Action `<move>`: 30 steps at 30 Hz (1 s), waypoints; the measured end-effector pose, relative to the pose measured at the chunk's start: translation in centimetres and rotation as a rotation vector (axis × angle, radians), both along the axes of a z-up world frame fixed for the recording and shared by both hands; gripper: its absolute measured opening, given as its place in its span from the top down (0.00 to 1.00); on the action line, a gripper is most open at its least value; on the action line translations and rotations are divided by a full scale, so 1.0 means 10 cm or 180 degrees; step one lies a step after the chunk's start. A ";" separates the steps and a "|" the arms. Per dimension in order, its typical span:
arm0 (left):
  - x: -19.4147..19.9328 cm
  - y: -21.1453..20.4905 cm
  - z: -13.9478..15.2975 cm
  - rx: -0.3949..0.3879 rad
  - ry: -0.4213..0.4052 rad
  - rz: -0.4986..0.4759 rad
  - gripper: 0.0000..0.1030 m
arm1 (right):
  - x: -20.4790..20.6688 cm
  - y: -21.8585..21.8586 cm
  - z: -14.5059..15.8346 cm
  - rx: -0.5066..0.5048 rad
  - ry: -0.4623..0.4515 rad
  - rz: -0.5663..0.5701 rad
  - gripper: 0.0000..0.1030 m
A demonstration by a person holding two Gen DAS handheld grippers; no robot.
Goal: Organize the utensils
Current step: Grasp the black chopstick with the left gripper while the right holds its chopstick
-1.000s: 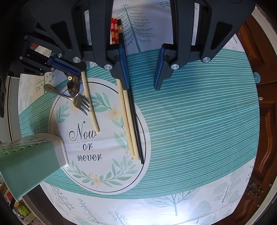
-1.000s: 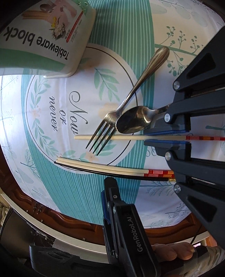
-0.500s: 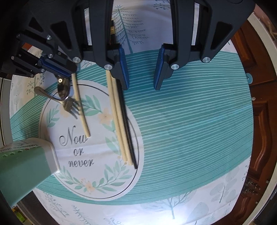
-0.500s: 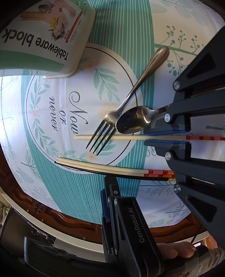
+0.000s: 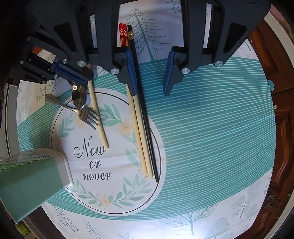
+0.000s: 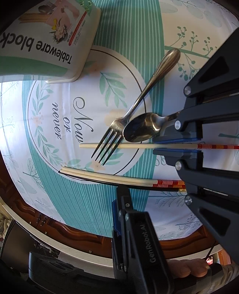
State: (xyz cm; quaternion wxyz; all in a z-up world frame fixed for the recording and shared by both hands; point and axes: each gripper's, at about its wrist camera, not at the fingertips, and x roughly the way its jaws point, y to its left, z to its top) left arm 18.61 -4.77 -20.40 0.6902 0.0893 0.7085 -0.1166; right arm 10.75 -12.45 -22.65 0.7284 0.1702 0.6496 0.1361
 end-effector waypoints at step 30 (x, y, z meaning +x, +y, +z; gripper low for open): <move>0.12 -0.29 0.09 0.0223 0.0153 0.0010 0.75 | -0.02 -0.07 0.00 0.0042 0.0021 0.0002 0.95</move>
